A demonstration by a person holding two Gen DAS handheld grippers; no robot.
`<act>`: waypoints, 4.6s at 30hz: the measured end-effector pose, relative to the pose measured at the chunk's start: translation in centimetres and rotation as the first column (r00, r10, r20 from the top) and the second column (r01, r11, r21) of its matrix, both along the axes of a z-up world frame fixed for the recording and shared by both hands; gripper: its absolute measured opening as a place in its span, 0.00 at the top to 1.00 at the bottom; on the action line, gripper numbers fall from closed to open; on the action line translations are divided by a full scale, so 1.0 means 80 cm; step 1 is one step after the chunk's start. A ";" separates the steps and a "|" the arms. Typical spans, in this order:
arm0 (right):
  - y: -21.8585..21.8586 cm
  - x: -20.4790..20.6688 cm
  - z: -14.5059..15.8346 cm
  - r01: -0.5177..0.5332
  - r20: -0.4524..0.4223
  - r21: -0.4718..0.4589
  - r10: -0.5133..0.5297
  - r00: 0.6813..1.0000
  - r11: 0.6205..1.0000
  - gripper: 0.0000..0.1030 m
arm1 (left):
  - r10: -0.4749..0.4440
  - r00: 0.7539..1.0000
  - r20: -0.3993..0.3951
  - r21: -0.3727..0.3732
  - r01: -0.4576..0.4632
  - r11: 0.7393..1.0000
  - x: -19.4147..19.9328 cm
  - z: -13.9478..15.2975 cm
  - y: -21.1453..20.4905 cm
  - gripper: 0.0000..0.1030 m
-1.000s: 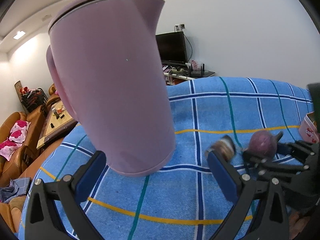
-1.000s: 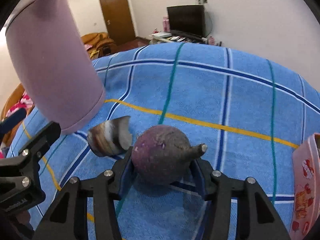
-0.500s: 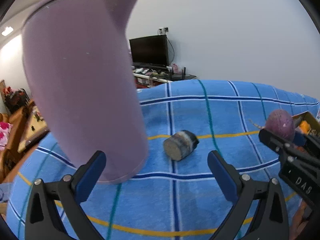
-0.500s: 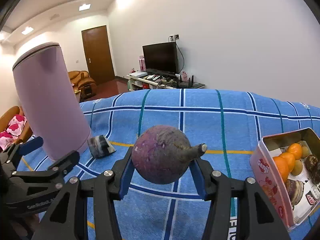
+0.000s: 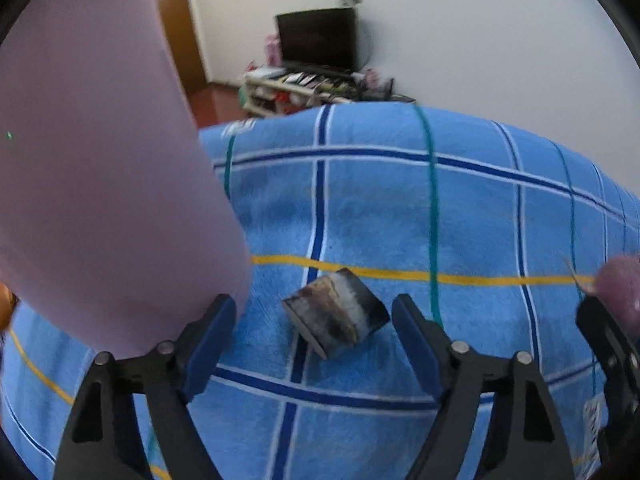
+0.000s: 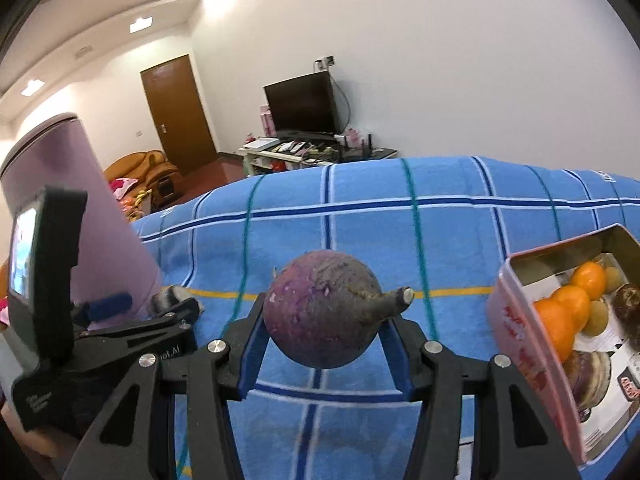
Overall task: Organize fruits
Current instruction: 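Grasp the purple root with the right tool while the left grasps the sugarcane piece, then carry the purple root and sugarcane piece over the tin box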
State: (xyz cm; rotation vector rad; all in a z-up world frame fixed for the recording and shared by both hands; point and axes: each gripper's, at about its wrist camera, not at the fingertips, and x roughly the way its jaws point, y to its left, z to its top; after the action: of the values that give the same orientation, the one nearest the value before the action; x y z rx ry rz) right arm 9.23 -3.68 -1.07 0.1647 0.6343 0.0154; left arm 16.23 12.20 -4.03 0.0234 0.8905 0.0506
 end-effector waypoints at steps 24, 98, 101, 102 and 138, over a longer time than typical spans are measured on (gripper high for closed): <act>0.021 -0.027 0.015 -0.020 0.124 -0.109 0.034 0.992 0.994 0.48 | 0.113 0.962 0.247 -0.081 -0.096 0.992 -0.070 0.020 0.008 0.46; -0.034 -0.138 0.032 0.028 0.174 -0.188 0.005 0.985 0.982 0.47 | 0.046 0.924 0.379 -0.010 -0.045 0.999 -0.187 0.043 -0.076 0.46; -0.041 -0.143 0.032 0.033 0.176 -0.192 0.002 0.984 0.981 0.47 | 0.036 0.926 0.376 -0.008 -0.036 0.999 -0.189 0.042 -0.083 0.46; -0.043 -0.145 0.032 0.034 0.176 -0.194 0.001 0.984 0.980 0.47 | 0.033 0.926 0.376 -0.005 -0.033 0.999 -0.190 0.042 -0.086 0.46; -0.170 -0.188 0.040 0.141 0.199 -0.231 -0.095 0.975 0.963 0.47 | -0.124 0.919 0.375 0.011 0.129 0.992 -0.218 0.047 -0.211 0.46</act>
State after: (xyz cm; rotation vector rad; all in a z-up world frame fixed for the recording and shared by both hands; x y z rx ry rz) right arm -5.82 -17.31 2.12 -0.0379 0.4332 -0.1608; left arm -1.20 -4.66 -0.24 0.0568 0.5034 -0.0706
